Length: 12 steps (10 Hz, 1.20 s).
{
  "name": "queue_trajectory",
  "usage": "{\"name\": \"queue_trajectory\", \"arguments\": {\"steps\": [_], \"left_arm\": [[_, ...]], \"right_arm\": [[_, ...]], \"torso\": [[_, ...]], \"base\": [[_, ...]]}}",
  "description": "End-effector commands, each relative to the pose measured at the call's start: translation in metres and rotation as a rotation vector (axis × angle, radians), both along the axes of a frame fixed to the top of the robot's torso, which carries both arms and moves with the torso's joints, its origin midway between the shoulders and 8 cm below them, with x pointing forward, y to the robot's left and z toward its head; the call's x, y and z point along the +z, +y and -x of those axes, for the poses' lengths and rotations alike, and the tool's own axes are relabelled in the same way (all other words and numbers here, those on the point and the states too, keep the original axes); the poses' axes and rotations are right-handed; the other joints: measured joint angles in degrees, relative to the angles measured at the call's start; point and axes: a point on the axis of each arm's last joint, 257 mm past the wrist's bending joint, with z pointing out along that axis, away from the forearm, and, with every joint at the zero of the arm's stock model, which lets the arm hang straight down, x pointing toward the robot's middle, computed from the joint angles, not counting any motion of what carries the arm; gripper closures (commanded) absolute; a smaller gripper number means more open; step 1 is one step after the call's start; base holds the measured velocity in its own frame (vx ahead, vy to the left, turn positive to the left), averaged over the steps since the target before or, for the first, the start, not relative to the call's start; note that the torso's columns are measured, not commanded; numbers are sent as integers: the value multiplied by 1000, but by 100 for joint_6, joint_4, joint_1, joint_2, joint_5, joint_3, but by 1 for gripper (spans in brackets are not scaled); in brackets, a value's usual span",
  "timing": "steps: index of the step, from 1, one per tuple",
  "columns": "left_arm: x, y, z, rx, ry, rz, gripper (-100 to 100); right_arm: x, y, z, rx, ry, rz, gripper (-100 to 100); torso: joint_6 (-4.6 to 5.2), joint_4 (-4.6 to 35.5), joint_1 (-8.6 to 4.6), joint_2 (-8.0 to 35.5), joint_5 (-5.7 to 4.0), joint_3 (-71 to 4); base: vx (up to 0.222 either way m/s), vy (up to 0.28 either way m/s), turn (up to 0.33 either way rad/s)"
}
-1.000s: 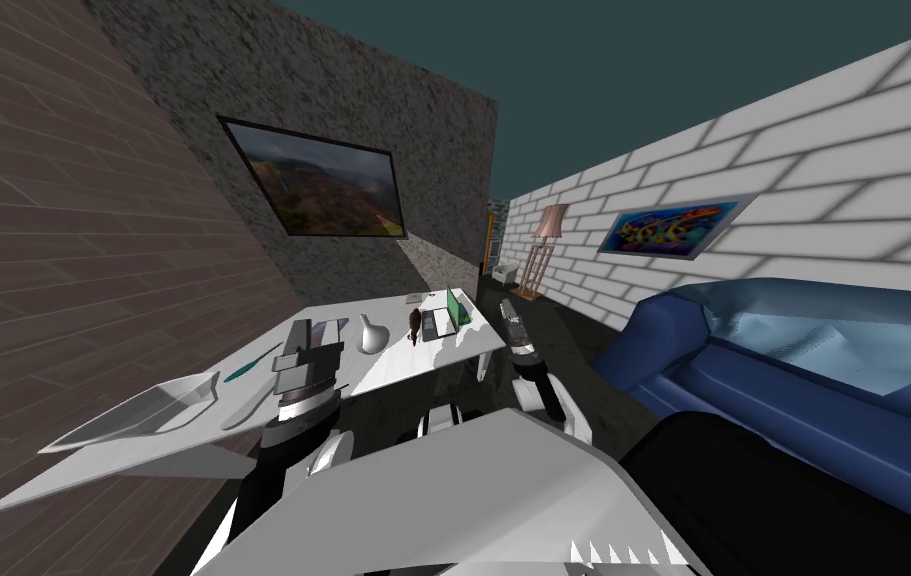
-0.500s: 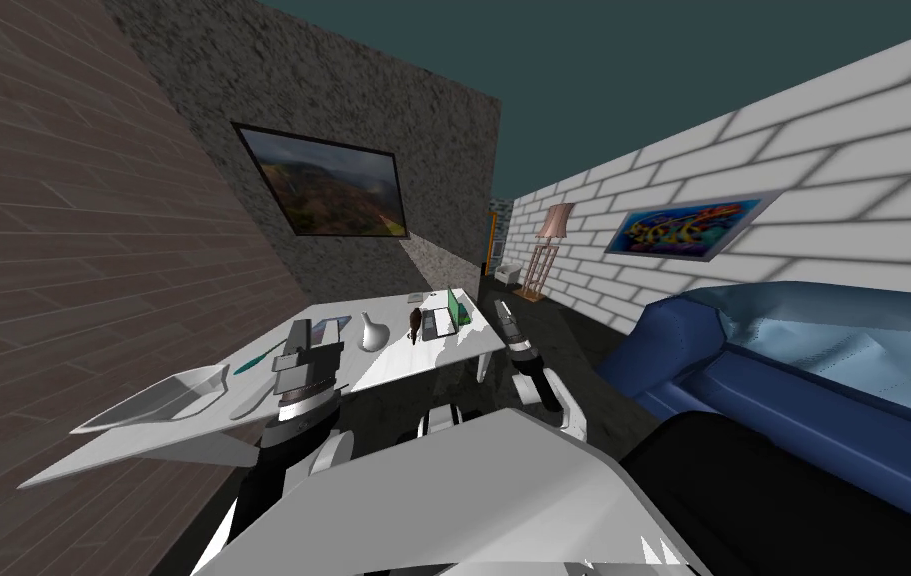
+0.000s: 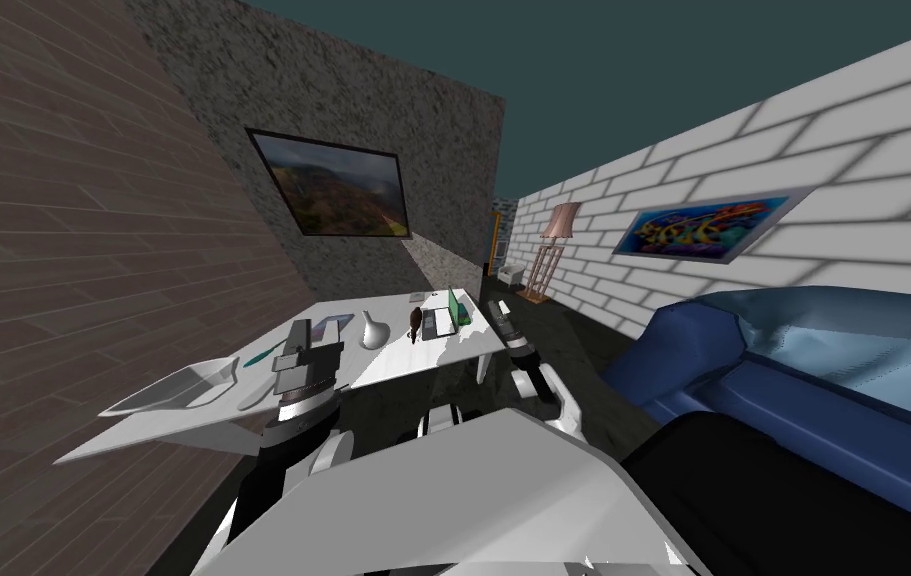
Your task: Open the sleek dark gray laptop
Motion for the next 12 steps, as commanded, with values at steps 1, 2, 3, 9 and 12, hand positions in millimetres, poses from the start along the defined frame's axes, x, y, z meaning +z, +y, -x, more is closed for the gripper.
{"name": "queue_trajectory", "arguments": {"steps": [1,2,3,9,12], "left_arm": [[0,0,0,0,0,0,0],[0,0,0,0,0,0,0],[0,0,0,0,0,0,0],[0,0,0,0,0,0,0],[0,0,0,0,0,0,0]], "right_arm": [[-6,0,-11,-62,1,109,-100],[-6,0,-11,-75,-3,126,-100],[-10,0,-18,-106,2,184,-100],[-27,-2,-42,-240,8,415,-100],[-34,-4,-50,-298,7,513,-100]], "torso": [[2,0,5,2,1,1],[0,1,6,2,2,1],[2,1,8,2,2,1],[2,0,8,1,2,1],[0,0,1,0,0,0]], "base": [[-13,-39,55],[-9,-33,48],[-4,-46,74],[-5,-43,67],[1,-43,56]]}}
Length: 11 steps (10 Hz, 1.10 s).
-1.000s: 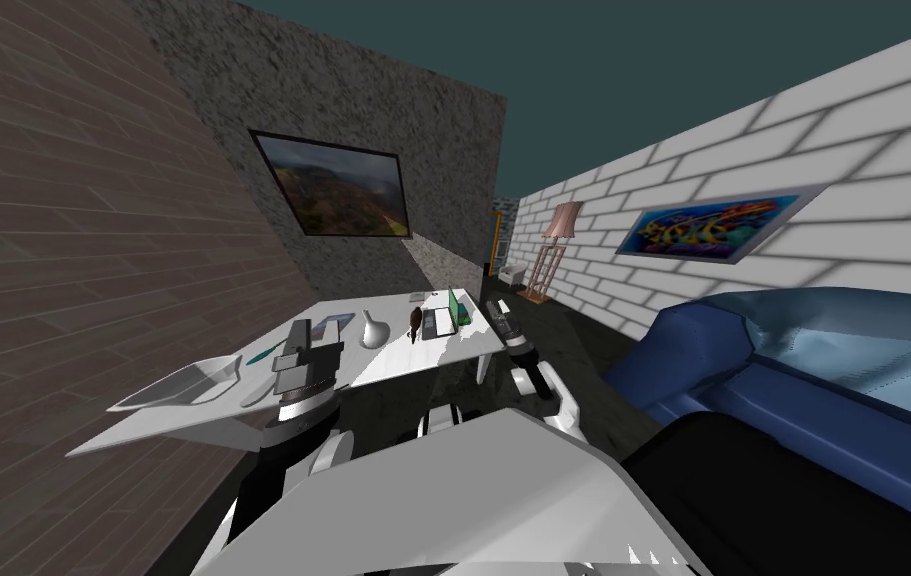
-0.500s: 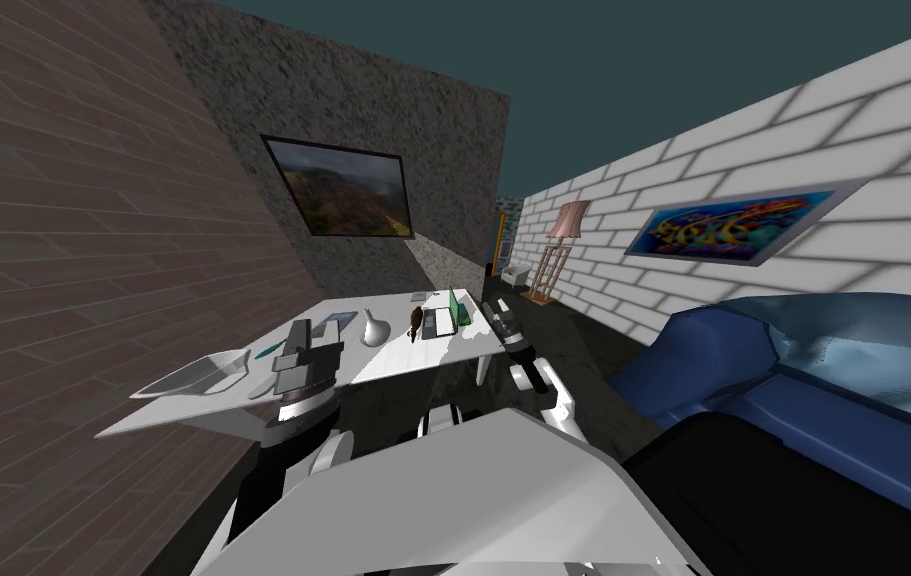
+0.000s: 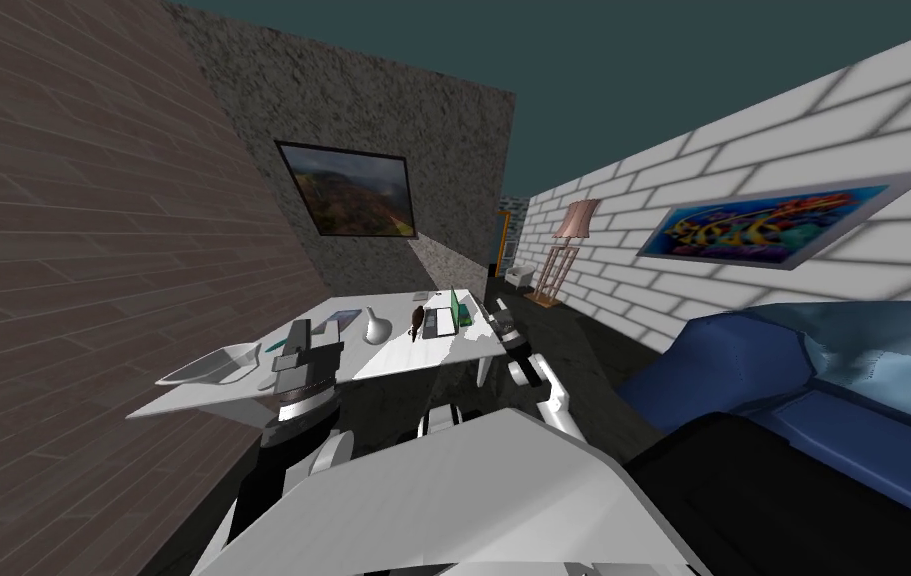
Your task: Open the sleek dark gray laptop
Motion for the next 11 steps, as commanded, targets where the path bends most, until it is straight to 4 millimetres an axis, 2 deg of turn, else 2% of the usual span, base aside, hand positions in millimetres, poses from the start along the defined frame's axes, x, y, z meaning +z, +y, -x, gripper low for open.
{"name": "queue_trajectory", "arguments": {"steps": [1,6,9,10,11], "left_arm": [[0,0,0,0,0,0,0],[0,0,0,0,0,0,0],[0,0,0,0,0,0,0],[0,0,0,0,0,0,0],[0,0,0,0,0,0,0]], "right_arm": [[-10,-3,-12,-64,10,112,-100],[-28,-6,-28,-156,23,282,-100],[-48,-9,-44,-221,51,416,-100],[-48,-9,-44,-228,48,428,-100],[-58,-11,-51,-254,65,486,-100]], "torso": [[2,1,4,2,1,1],[0,0,2,0,1,0],[2,0,3,1,1,0],[0,0,1,0,0,0],[2,0,3,1,1,1]], "base": [[-2,-37,69],[2,-33,63],[5,-31,76],[7,-31,43],[11,-33,53]]}}
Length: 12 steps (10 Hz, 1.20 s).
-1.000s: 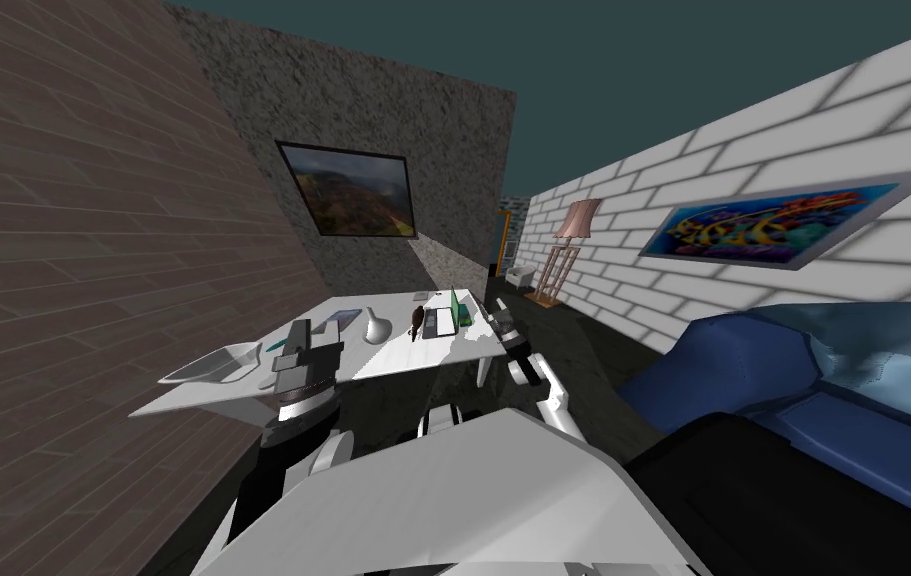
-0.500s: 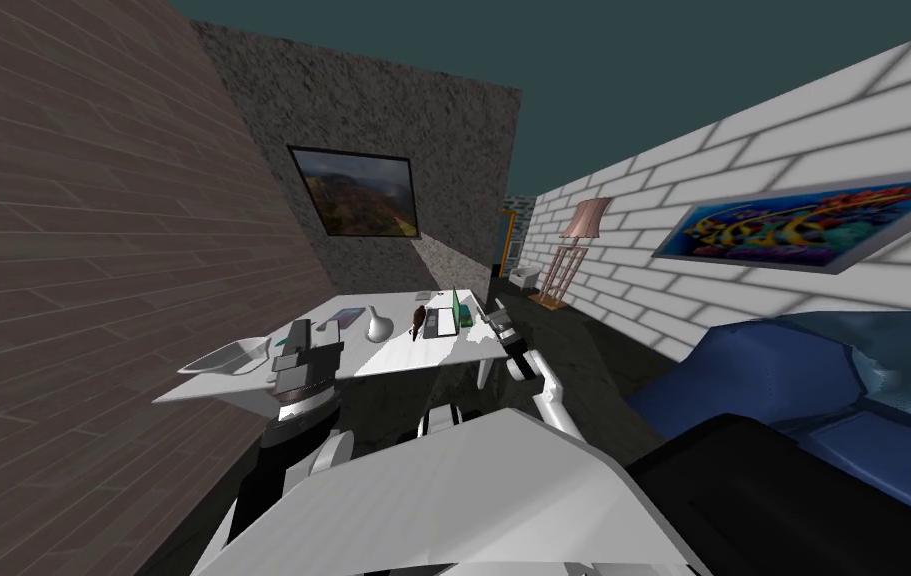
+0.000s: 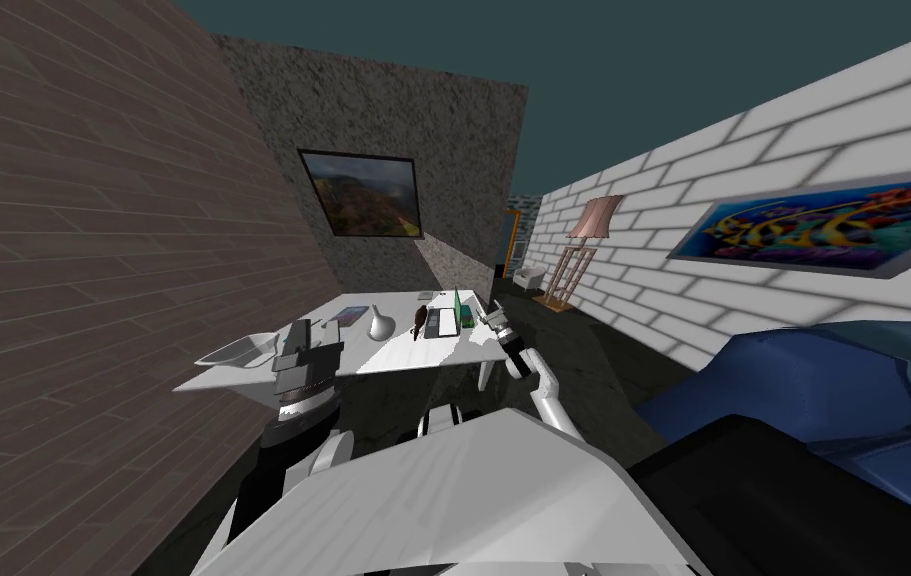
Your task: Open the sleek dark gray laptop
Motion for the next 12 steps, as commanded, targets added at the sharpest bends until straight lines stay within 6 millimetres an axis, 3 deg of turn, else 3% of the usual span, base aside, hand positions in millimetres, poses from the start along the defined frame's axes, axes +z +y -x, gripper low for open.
{"name": "queue_trajectory", "arguments": {"steps": [1,7,12], "left_arm": [[0,0,0,0,0,0,0],[0,0,0,0,0,0,0],[0,0,0,0,0,0,0]], "right_arm": [[-12,-1,-8,-41,15,87,-100],[-45,-5,-27,-127,64,283,-100],[-89,-2,-44,-199,133,486,-100]], "torso": [[-2,0,0,-1,0,-1],[-3,0,0,-2,0,-1],[-2,0,2,-2,1,-1]], "base": [[8,-25,57],[12,-24,63],[22,-30,81]]}}
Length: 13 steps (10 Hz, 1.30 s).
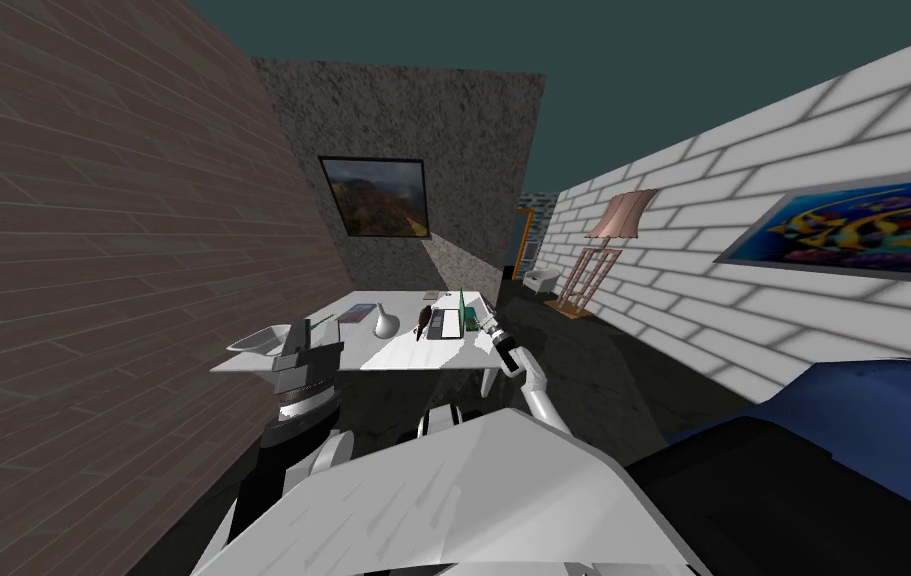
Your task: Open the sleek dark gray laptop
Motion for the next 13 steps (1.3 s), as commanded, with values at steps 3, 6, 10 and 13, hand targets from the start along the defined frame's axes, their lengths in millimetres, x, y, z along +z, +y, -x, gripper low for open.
{"name": "queue_trajectory", "arguments": {"steps": [3,6,10,13], "left_arm": [[0,0,0,0,0,0,0],[0,0,0,0,0,0,0],[0,0,0,0,0,0,0],[0,0,0,0,0,0,0]], "right_arm": [[-45,12,-14,-59,74,171,-100],[-61,25,-18,-69,100,204,-100],[-79,60,-20,-71,133,182,-100],[-80,49,-30,-91,134,189,-100]], "torso": [[1,0,-3,0,-1,0],[0,2,4,8,1,5],[-1,-1,-3,-4,-1,-2],[1,1,0,6,0,3]], "base": [[41,-35,93],[28,-20,49],[47,-20,41],[16,-11,44]]}}
